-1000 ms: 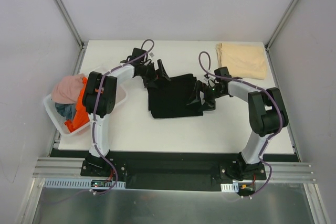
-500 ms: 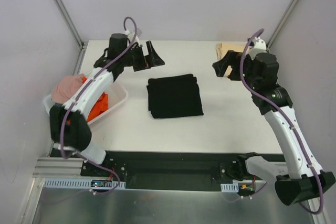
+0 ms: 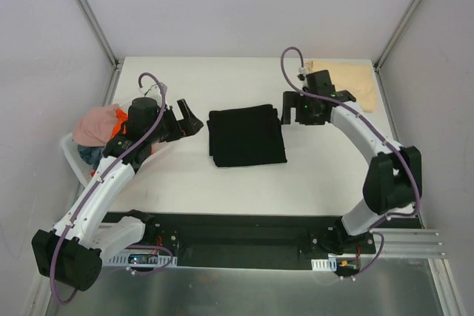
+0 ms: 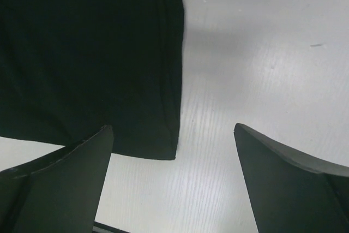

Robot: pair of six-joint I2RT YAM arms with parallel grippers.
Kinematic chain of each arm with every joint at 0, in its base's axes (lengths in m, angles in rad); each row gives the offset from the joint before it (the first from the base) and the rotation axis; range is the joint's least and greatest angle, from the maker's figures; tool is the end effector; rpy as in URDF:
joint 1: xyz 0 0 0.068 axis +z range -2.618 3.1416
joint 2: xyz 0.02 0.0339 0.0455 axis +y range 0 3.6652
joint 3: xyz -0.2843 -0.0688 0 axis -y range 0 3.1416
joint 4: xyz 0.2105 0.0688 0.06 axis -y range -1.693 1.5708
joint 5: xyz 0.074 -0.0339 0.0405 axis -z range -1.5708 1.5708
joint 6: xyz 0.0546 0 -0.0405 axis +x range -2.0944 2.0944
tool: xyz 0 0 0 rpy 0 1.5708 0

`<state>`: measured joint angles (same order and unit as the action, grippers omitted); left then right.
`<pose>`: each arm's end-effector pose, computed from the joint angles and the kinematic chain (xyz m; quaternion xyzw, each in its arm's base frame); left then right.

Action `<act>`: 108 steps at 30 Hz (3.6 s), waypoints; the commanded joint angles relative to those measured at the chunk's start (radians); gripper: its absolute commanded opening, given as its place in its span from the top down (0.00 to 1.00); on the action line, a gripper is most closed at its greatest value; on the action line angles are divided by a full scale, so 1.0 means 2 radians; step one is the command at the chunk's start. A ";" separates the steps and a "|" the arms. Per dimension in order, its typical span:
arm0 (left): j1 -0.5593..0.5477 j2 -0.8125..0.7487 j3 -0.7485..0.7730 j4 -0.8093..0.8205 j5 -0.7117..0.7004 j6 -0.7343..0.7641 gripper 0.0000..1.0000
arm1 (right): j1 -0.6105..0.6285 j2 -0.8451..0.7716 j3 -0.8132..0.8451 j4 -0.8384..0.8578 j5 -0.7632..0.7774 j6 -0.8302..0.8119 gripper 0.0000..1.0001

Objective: Fold and stack the t-shirts
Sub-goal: Put the neatly folded tshirt into the corner of the board with the right arm

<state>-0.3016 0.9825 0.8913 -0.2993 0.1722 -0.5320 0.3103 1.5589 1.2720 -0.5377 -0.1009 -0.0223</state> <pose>0.1839 -0.0670 0.3419 -0.0476 0.8278 -0.2898 0.4780 0.3055 0.1037 0.3015 -0.1721 0.9141 0.0987 0.3535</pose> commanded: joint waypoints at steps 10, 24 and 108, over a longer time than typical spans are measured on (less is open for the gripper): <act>-0.002 0.058 0.051 -0.031 -0.031 0.020 0.01 | 0.054 0.214 0.149 -0.042 -0.006 -0.024 0.03; -0.002 0.128 0.093 -0.048 -0.012 0.024 0.01 | 0.092 0.303 0.164 -0.089 -0.005 0.010 0.24; 0.004 0.105 0.101 -0.099 -0.130 -0.002 0.01 | -0.053 0.228 0.537 -0.028 0.352 -0.240 0.98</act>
<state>-0.2993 1.1934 1.0740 -0.4942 -0.0834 -0.5308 0.2077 2.1059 2.3020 -0.6140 0.5739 -0.5167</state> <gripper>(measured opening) 0.993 0.062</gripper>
